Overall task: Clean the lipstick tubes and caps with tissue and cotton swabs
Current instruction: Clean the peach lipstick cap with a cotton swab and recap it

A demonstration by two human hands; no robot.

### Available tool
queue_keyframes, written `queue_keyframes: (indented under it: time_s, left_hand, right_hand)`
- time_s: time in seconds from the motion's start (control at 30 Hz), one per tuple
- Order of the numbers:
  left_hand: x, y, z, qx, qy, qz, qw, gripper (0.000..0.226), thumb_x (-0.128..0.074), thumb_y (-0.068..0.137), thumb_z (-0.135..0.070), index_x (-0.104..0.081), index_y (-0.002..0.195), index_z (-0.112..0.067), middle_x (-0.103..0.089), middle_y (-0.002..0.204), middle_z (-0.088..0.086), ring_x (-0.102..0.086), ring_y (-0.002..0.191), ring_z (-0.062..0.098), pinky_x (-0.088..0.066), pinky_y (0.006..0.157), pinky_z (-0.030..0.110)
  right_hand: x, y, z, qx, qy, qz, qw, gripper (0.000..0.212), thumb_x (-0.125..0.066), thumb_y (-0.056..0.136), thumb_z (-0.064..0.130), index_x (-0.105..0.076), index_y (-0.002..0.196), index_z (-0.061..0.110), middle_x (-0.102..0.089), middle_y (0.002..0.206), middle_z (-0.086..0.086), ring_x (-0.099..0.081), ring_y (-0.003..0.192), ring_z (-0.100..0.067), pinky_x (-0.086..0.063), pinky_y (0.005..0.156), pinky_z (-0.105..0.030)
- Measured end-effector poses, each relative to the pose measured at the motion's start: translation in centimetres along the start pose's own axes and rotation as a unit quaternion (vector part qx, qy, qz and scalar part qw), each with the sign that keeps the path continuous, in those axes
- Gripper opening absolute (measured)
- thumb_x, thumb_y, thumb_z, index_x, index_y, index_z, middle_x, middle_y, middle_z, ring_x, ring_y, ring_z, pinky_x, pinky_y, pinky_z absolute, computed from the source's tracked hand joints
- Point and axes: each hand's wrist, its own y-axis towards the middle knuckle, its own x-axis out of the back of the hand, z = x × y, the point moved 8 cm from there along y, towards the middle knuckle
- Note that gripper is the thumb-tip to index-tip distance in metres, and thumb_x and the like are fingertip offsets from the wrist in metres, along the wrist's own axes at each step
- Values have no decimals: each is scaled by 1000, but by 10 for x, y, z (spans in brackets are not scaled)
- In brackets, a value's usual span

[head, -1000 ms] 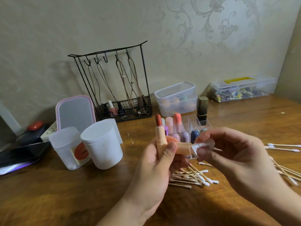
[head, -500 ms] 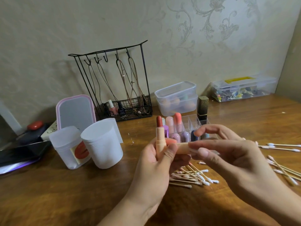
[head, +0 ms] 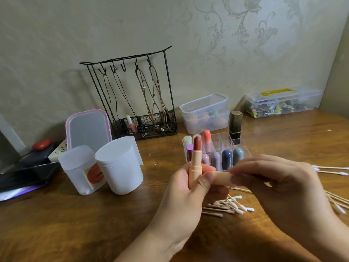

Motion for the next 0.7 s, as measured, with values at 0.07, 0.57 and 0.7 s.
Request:
queue_keyframes:
  time_s: [0.07, 0.57, 0.7]
  left_hand:
    - [-1, 0, 1, 13, -31, 8, 999, 30, -63, 75, -25, -64, 101, -10, -73, 84, 8, -72, 76, 20, -57, 68, 26]
    - [7, 4, -7, -58, 84, -40, 994, 33, -57, 78, -40, -63, 100, -17, -73, 86, -6, -70, 79, 7, -52, 67, 14]
    - [11, 3, -7, -58, 97, -49, 992, 31, -57, 78, -42, -63, 100, -21, -73, 88, -10, -69, 84, 3, -50, 67, 11]
  right_hand:
    - [1, -3, 2, 3, -13, -22, 1000, 21, -81, 70, 14, -74, 85, 28, -70, 77, 20, -67, 70, 2, -51, 65, -9]
    - [-22, -8, -14, -139, 100, 113, 979, 15, -71, 87, 13, -69, 75, 20, -67, 63, 4, -63, 50, -12, -47, 46, -19]
    - [-17, -8, 1, 7, -30, 102, 994, 5, -72, 79, 22, -72, 80, 27, -62, 68, 20, -58, 57, 2, -44, 50, -10]
